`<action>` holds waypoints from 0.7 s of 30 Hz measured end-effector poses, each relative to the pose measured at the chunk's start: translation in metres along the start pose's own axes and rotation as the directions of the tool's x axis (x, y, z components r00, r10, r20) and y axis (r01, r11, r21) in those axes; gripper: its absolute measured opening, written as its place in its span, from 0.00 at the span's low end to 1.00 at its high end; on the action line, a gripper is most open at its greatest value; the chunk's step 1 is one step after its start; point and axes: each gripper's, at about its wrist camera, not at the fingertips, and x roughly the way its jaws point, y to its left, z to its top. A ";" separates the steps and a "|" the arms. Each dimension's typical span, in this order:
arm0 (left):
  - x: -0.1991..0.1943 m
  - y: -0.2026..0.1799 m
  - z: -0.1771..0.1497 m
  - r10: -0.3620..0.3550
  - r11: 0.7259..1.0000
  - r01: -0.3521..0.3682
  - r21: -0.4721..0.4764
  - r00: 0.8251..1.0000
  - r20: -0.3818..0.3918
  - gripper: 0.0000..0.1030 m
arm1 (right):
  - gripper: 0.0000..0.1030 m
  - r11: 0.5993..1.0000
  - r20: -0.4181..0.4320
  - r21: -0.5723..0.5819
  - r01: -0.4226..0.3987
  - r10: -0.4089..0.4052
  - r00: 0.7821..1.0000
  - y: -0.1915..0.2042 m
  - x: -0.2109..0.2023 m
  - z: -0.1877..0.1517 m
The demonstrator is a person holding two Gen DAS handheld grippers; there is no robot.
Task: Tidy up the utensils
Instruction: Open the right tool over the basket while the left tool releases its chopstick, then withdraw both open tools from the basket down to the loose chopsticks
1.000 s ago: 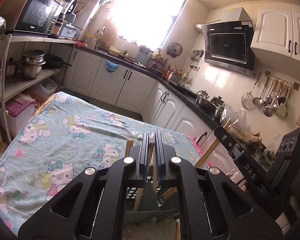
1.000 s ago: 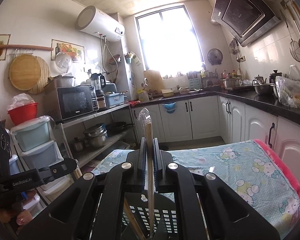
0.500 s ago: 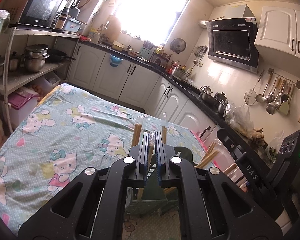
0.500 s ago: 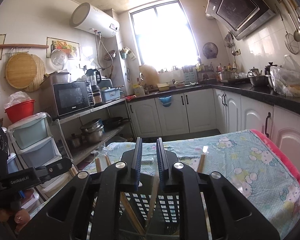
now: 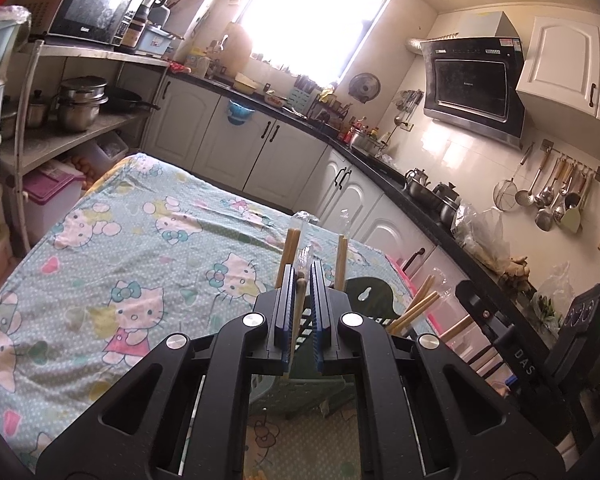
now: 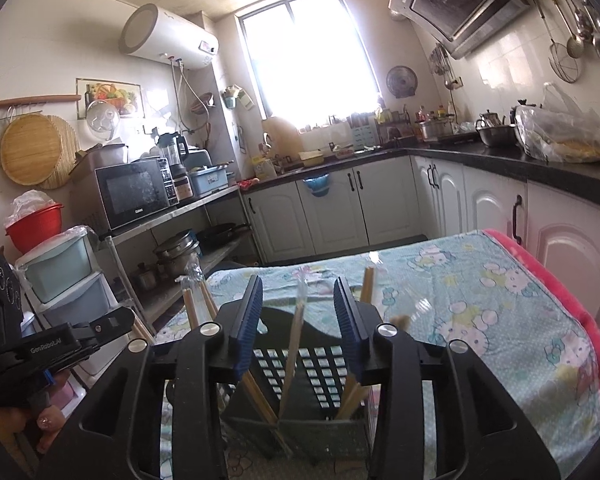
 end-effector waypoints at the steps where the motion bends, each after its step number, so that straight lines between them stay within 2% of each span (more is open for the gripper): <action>1: 0.000 0.001 -0.001 0.001 1.000 -0.001 -0.002 1.000 -0.002 0.03 | 0.35 1.000 -0.006 0.003 0.001 -0.001 1.000 -0.001 -0.002 -0.001; 4: -0.003 0.002 -0.002 0.002 1.000 -0.002 -0.008 1.000 -0.007 0.05 | 0.35 1.000 -0.016 0.007 0.005 -0.005 1.000 -0.001 -0.006 -0.002; 7: -0.006 0.003 -0.003 -0.002 1.000 0.002 -0.012 1.000 -0.012 0.22 | 0.37 1.000 -0.029 0.011 0.006 -0.005 1.000 -0.001 -0.010 -0.005; 10: -0.010 0.002 -0.005 -0.005 1.000 0.005 -0.009 1.000 -0.013 0.25 | 0.41 1.000 -0.043 0.012 0.008 -0.008 0.999 -0.001 -0.013 -0.007; 15: -0.016 0.000 -0.008 -0.010 1.000 0.010 -0.007 1.000 -0.017 0.36 | 0.42 1.000 -0.065 0.019 0.017 -0.016 0.998 -0.001 -0.018 -0.011; 17: -0.018 0.000 -0.009 -0.007 1.000 0.007 -0.007 1.000 -0.019 0.46 | 0.44 1.000 -0.070 0.021 0.021 -0.019 0.997 -0.001 -0.021 -0.013; 21: -0.024 0.000 -0.012 -0.010 1.000 0.009 -0.007 1.000 -0.020 0.57 | 0.47 0.999 -0.080 0.019 0.027 -0.025 0.996 -0.001 -0.027 -0.016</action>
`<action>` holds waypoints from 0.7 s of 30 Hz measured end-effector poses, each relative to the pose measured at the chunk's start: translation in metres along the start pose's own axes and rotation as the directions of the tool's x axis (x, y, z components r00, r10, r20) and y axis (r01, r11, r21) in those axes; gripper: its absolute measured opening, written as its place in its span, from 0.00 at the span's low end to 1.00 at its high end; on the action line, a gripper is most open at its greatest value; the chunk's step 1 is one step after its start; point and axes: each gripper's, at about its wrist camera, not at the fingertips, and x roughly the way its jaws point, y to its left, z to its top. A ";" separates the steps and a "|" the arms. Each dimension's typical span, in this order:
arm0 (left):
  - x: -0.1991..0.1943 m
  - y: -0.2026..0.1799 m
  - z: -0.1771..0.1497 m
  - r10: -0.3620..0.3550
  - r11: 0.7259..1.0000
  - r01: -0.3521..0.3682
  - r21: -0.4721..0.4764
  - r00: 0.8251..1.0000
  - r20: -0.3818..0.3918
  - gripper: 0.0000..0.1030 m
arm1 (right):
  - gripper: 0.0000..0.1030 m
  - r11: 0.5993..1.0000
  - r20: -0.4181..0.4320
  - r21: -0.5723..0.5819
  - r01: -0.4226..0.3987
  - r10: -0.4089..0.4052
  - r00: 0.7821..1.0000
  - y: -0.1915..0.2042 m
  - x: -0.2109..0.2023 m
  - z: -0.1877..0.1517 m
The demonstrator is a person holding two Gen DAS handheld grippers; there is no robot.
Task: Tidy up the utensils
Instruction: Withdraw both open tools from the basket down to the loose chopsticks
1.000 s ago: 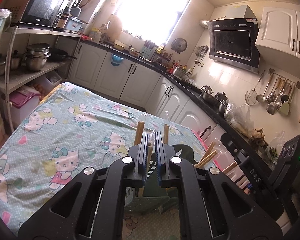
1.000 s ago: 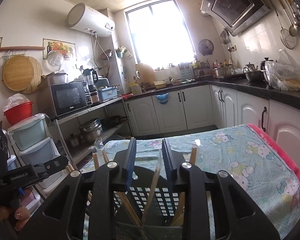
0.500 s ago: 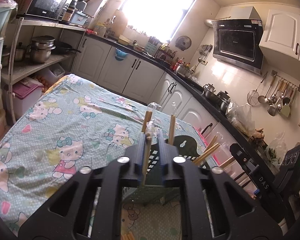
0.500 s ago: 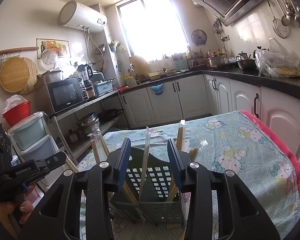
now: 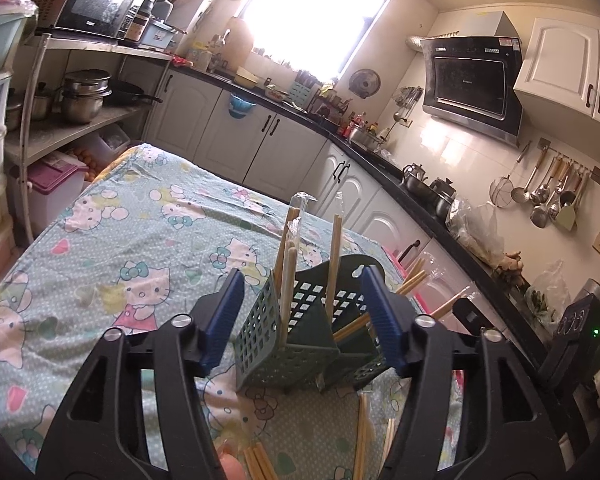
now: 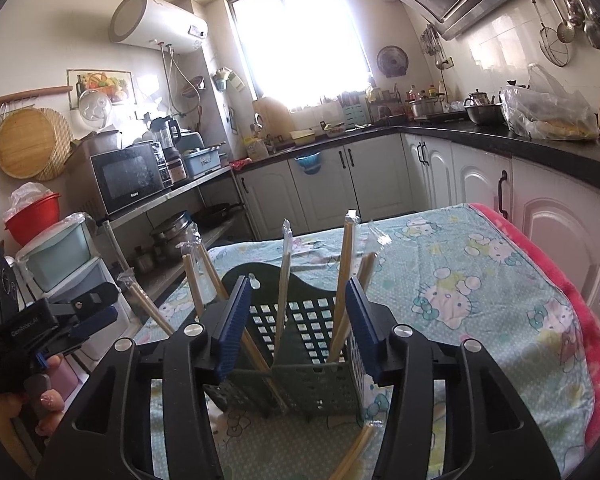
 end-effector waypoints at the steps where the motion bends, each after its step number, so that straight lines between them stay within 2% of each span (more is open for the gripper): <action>1: -0.001 0.000 -0.001 -0.001 1.000 0.001 0.002 1.000 0.000 0.63 | 0.47 1.000 -0.002 0.000 0.000 0.000 1.000 0.000 -0.001 -0.001; 3: -0.004 -0.001 -0.004 0.000 1.000 0.000 0.009 1.000 -0.003 0.65 | 0.49 1.000 -0.008 -0.001 0.002 -0.002 1.000 0.000 -0.004 -0.003; 11: -0.012 -0.002 -0.014 0.002 1.000 -0.002 0.017 1.000 -0.022 0.87 | 0.56 1.000 -0.032 -0.004 0.007 -0.007 0.999 -0.001 -0.014 -0.012; 21: -0.015 0.003 -0.026 0.030 0.999 -0.029 0.020 0.998 -0.055 0.89 | 0.63 1.000 -0.070 -0.016 0.008 -0.009 0.997 -0.002 -0.020 -0.026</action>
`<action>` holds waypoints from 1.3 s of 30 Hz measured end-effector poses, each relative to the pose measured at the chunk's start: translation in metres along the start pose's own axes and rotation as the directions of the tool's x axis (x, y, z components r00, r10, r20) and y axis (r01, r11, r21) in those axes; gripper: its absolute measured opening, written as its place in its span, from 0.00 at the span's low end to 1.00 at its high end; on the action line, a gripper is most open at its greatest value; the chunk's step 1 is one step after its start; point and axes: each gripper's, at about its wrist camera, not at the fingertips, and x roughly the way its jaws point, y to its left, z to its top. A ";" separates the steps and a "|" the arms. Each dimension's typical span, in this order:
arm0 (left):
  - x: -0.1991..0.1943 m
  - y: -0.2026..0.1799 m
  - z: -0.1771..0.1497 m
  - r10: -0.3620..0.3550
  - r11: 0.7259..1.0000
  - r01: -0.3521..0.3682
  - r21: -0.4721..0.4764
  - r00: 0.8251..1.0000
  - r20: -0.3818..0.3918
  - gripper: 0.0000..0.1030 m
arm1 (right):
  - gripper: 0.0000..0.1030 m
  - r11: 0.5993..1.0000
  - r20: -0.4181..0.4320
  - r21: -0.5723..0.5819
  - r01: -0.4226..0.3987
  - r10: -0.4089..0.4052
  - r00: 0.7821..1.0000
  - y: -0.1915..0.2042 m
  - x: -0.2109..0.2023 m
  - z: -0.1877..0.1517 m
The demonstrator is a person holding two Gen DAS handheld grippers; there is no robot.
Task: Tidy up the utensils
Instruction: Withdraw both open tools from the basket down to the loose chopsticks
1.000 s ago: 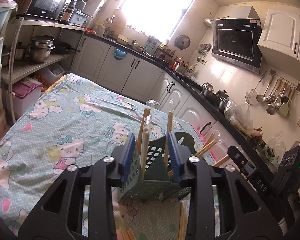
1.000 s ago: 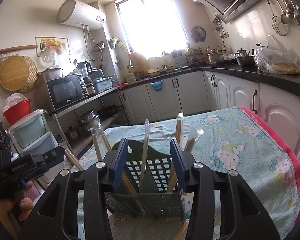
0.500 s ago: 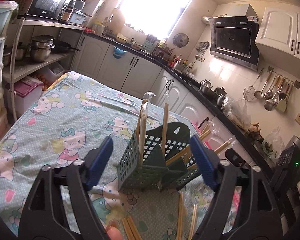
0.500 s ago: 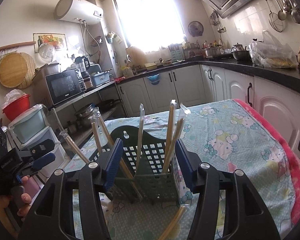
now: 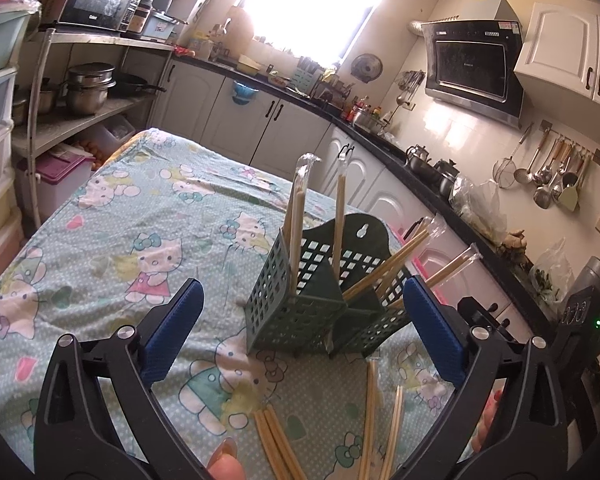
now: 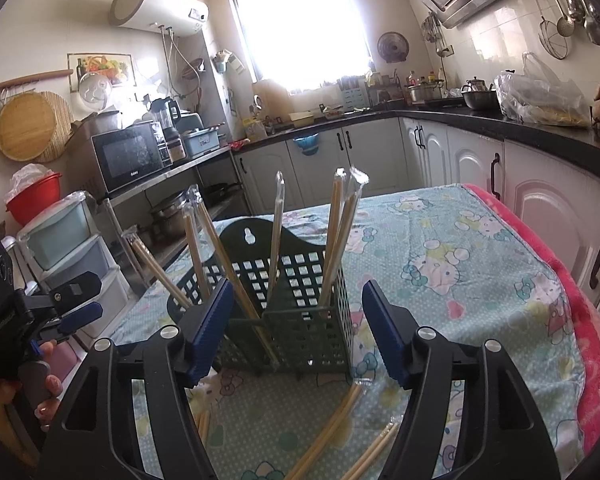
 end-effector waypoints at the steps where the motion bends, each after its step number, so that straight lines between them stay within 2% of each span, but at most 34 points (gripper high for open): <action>1: 0.000 0.000 -0.001 0.002 1.000 -0.002 -0.001 1.000 -0.003 0.89 | 0.63 1.000 -0.004 0.000 0.000 0.000 1.000 0.000 0.000 -0.001; 16: -0.001 0.012 -0.017 0.038 0.999 -0.038 -0.020 0.998 -0.042 0.89 | 0.65 0.999 -0.085 -0.027 -0.025 0.023 0.996 0.004 -0.001 -0.026; 34: 0.007 0.022 -0.046 0.076 0.997 -0.079 -0.010 0.987 -0.143 0.89 | 0.65 0.997 -0.170 -0.065 -0.047 0.036 0.985 0.009 -0.006 -0.050; 39: 0.009 0.024 -0.057 0.089 0.996 -0.089 0.007 0.981 -0.173 0.83 | 0.65 0.997 -0.190 -0.064 -0.047 0.034 0.981 0.007 -0.007 -0.056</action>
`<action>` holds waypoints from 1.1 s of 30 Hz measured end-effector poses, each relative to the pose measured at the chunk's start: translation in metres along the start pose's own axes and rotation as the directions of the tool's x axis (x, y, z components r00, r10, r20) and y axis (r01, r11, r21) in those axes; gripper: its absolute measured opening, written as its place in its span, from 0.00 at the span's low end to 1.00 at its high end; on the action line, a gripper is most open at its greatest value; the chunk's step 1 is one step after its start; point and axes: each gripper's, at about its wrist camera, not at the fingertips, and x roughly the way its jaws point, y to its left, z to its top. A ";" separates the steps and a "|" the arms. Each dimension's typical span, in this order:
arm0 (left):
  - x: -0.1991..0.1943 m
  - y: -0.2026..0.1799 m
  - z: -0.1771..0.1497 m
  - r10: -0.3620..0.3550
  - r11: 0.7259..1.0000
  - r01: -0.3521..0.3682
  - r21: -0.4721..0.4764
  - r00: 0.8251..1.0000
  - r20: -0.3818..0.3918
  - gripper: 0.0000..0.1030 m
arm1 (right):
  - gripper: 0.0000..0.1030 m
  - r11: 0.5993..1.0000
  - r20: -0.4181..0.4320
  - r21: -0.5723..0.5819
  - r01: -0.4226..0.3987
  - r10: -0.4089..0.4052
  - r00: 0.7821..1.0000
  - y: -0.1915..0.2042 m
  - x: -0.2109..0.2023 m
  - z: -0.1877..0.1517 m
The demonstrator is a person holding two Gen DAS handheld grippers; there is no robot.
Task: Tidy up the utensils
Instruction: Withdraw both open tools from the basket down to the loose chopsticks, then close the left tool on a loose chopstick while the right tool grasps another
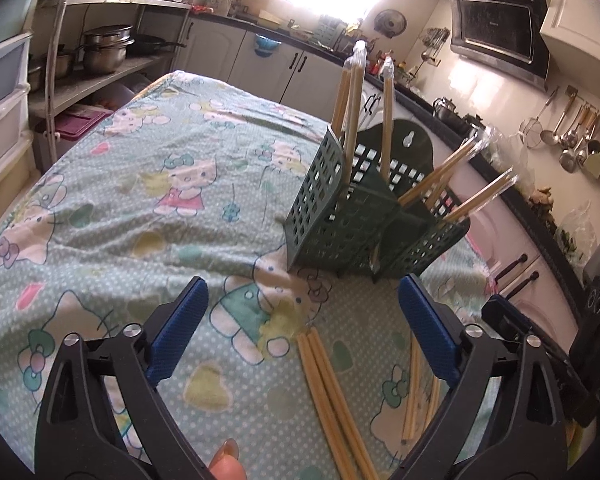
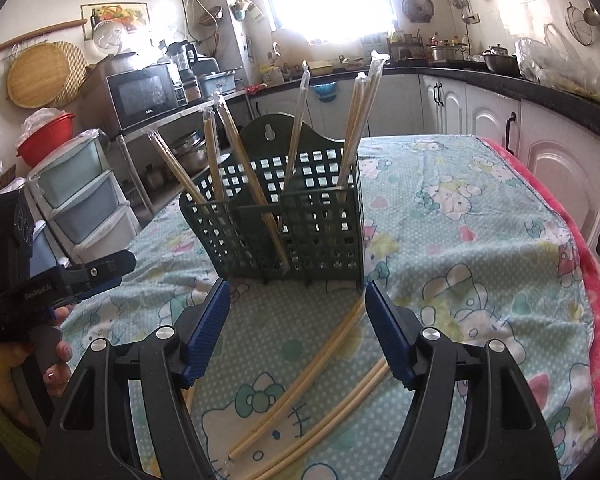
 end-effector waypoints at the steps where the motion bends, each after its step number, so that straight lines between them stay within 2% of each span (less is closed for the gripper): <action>1: 0.001 0.000 -0.002 0.001 1.000 -0.001 0.000 1.000 -0.006 0.81 | 0.65 1.000 -0.002 0.001 0.000 0.000 1.000 0.000 0.000 -0.001; 6: 0.003 0.001 -0.011 0.009 1.000 -0.009 0.009 0.999 -0.033 0.75 | 0.65 1.000 -0.019 0.000 0.002 -0.002 1.000 -0.001 0.001 -0.005; 10: 0.008 0.000 -0.018 0.015 1.000 -0.014 0.014 0.998 -0.063 0.66 | 0.65 1.000 -0.030 0.002 0.004 -0.004 1.000 -0.004 0.001 -0.007; 25: 0.028 -0.011 -0.051 -0.004 0.999 0.013 0.044 0.982 -0.190 0.59 | 0.65 0.999 -0.087 0.031 0.018 -0.015 0.996 -0.015 0.011 -0.016; 33: 0.035 -0.016 -0.060 0.034 0.995 -0.013 0.096 0.976 -0.215 0.51 | 0.65 0.999 -0.104 0.048 0.012 -0.007 0.995 -0.022 0.017 -0.018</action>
